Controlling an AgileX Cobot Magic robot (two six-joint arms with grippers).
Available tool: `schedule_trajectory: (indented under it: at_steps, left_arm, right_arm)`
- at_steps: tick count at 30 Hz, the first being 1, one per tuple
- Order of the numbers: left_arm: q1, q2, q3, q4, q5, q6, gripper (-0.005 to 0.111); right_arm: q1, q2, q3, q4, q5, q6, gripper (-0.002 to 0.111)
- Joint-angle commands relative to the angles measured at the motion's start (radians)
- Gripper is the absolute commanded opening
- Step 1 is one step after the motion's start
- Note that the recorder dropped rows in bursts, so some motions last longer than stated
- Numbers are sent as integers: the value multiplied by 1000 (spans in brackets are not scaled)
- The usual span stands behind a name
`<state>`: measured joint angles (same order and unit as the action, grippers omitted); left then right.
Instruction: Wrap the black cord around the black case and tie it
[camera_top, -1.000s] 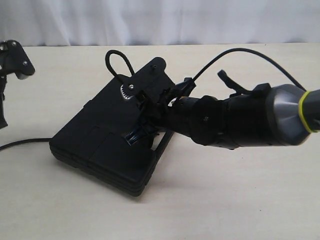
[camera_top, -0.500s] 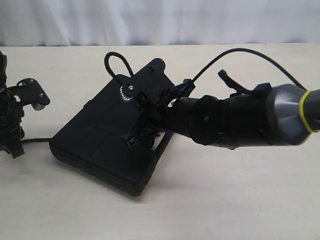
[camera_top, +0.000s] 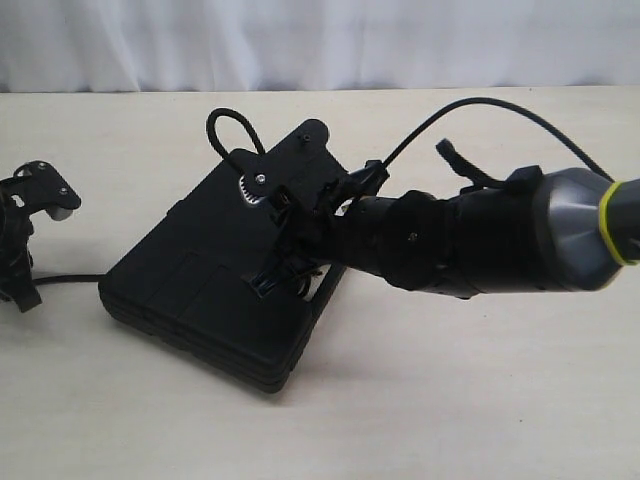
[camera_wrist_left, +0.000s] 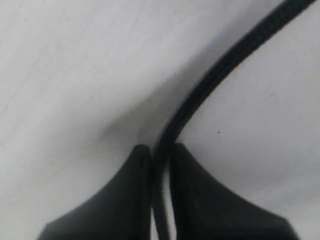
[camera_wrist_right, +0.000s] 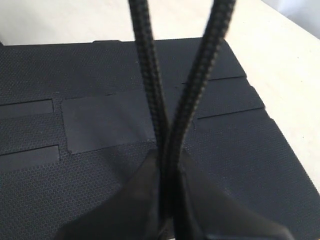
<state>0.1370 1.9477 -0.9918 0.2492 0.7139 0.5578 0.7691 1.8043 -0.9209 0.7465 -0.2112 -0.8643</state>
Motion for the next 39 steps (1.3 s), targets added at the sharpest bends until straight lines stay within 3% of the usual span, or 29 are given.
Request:
schedule_trajectory:
  at_steps: [1, 4, 7, 10, 15, 18, 21, 23, 25, 26, 30, 35, 39]
  left_arm:
    - [1, 31, -34, 11, -44, 13, 0]
    - [-30, 27, -129, 43, -52, 9, 0]
    - [-106, 27, -207, 108, -128, -34, 0]
    - [-159, 27, -299, 132, -225, -329, 0]
    - [-159, 27, -337, 136, -146, -406, 0]
    - [-155, 27, -337, 134, -110, -406, 14]
    - [-155, 27, -337, 137, -81, -500, 51]
    - [-155, 27, -337, 151, -33, -509, 59]
    - [-151, 27, -337, 245, 116, -482, 59]
    - [-149, 27, -335, 318, 250, -373, 58]
    - [-123, 27, -317, 277, 452, -193, 44]
    - [-45, 27, -280, 217, 392, -346, 36]
    - [59, 29, -254, -18, 367, -262, 36]
  right_arm:
    - [-5, -9, 2, -8, 1, -14, 4]
    - [-5, -9, 2, -8, 1, -14, 4]
    - [-5, -9, 2, -8, 1, -14, 4]
    - [-5, -9, 2, -8, 1, -14, 4]
    - [-5, -9, 2, -8, 7, -14, 4]
    - [-5, -9, 2, -8, 16, -14, 4]
    - [-5, -9, 2, -8, 30, -14, 4]
    - [-5, -9, 2, -8, 34, -14, 4]
    - [-5, -9, 2, -4, 44, -14, 4]
    - [-5, -9, 2, -4, 58, -14, 4]
    - [-5, -9, 2, -4, 69, -14, 4]
    - [-5, -9, 2, -4, 82, -14, 4]
    - [-5, -9, 2, -4, 86, -14, 4]
